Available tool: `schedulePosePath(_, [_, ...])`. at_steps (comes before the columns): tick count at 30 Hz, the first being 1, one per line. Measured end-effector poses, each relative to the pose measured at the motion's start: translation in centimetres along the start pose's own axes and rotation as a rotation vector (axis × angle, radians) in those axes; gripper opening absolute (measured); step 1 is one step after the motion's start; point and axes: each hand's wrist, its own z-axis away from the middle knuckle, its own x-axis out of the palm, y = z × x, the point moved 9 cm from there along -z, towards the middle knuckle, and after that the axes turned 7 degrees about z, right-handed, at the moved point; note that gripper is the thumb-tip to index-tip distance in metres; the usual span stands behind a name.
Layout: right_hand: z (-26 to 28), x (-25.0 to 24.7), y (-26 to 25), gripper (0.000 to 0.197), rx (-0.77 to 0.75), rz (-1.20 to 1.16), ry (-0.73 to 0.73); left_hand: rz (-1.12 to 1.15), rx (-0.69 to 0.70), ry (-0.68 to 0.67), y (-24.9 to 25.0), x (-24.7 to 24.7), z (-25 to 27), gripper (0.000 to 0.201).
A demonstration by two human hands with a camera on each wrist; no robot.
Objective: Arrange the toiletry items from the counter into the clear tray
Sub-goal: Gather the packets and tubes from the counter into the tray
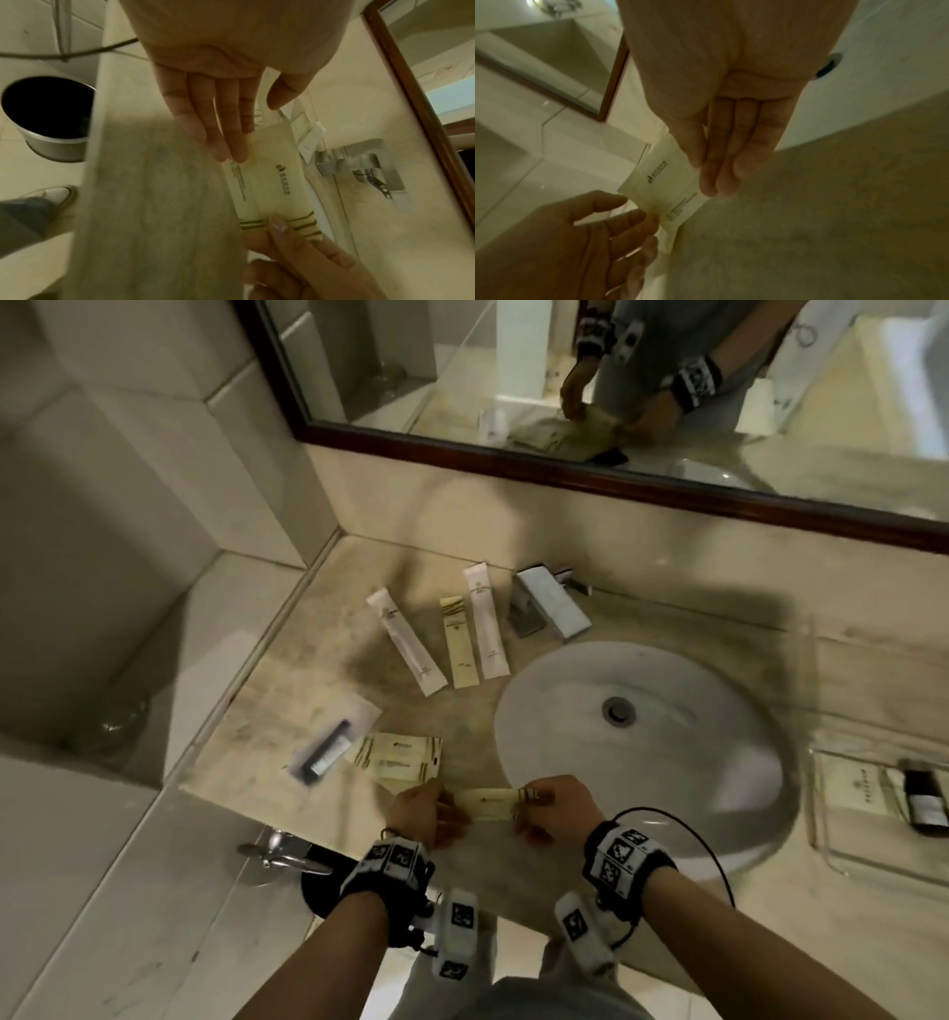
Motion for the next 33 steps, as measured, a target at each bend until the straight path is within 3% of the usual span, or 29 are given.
schedulePosePath(2, [0.9, -2.0, 1.8, 0.024, 0.025, -0.209, 0.023, -0.009, 0.025, -0.009, 0.5, 2.5, 0.5, 0.031])
schedulePosePath(4, [1.9, -4.3, 3.8, 0.024, 0.069, -0.448, 0.045, -0.045, 0.089, -0.040, 1.3, 5.7, 0.9, 0.017])
schedulePosePath(7, [3.5, -8.7, 7.0, 0.028, 0.063, -0.576, 0.137, -0.081, 0.125, -0.115, 1.7, 11.2, 1.9, 0.007])
schedulePosePath(13, [8.4, -19.0, 14.7, 0.022, -0.015, -0.418, 0.459, -0.181, 0.128, -0.247, 1.0, 24.5, 4.3, 0.018])
schedulePosePath(18, [12.6, -25.4, 24.2, 0.020, 0.158, -0.422, 0.583, -0.377, 0.198, -0.390, 0.0, 36.4, 6.7, 0.013])
schedulePosePath(21, [14.0, -28.8, 29.1, 0.014, 0.299, -0.246, 0.580, -0.557, 0.294, -0.417, -0.5, 42.6, 7.6, 0.017])
schedulePosePath(24, [14.3, -31.7, 31.7, 0.014, 0.388, -0.092, 0.585, -0.779, 0.445, -0.402, -0.2, 46.9, 8.1, 0.012])
schedulePosePath(28, [13.2, -34.3, 33.4, 0.019, 0.436, 0.034, 0.605, -1.164, 0.659, -0.344, 0.6, 50.6, 8.2, 0.024])
schedulePosePath(33, [11.5, -35.4, 33.4, 0.022, 0.428, 0.167, 0.566, -1.337, 0.702, -0.297, 0.7, 52.4, 8.0, 0.017])
